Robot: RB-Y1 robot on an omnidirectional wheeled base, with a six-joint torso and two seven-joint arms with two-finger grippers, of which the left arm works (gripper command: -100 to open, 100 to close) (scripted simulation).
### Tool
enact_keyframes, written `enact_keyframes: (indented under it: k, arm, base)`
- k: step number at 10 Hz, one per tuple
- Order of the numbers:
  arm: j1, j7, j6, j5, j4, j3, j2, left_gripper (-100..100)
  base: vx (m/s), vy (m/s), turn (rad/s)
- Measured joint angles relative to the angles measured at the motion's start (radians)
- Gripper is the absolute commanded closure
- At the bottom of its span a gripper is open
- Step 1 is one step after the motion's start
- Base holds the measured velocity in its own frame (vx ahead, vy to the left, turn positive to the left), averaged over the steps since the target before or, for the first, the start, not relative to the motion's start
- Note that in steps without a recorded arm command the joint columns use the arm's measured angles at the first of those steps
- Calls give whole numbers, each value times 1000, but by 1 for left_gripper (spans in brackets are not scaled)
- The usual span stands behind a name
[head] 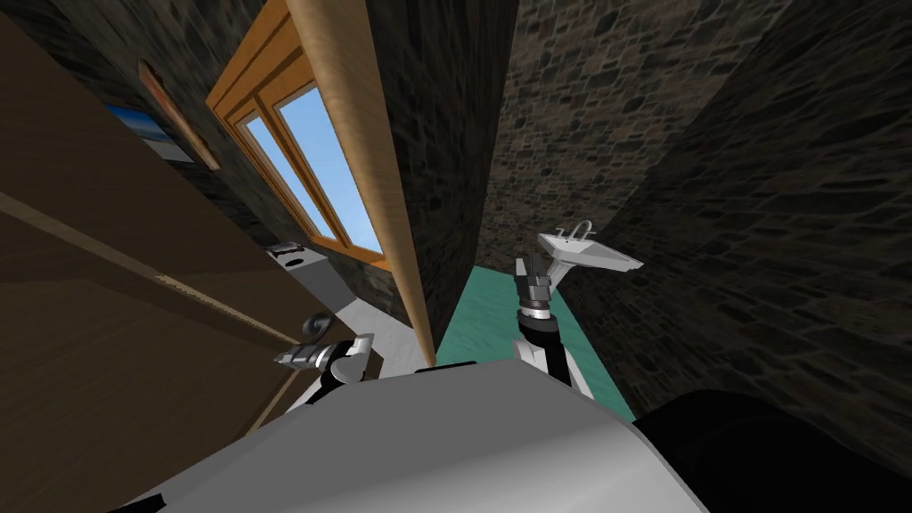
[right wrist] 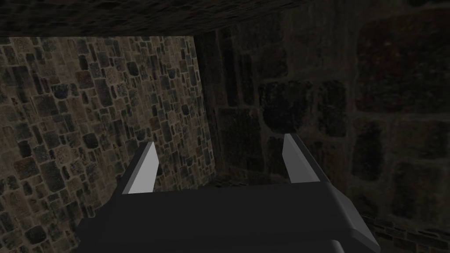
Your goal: Push the door open
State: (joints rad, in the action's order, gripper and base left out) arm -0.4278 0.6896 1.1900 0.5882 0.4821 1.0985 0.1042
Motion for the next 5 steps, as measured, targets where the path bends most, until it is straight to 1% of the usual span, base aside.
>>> enact_keyframes:
  k: [1, 2, 3, 4, 5]
  arm:
    - [8, 11, -19, 2, 40, 2, -15, 100]
    - [20, 27, -34, 13, 82, 18, -30, 100]
    - [15, 26, -21, 20, 51, 28, -9, 100]
    - [6, 20, 12, 31, 2, 46, 16, 100]
    - [2, 14, 34, 37, -29, 55, 34, 100]
  base:
    - [-22, 56, -158]
    - [-22, 55, -157]
    - [-36, 93, -264]
    - [-25, 62, -177]
    - [-3, 7, -19]
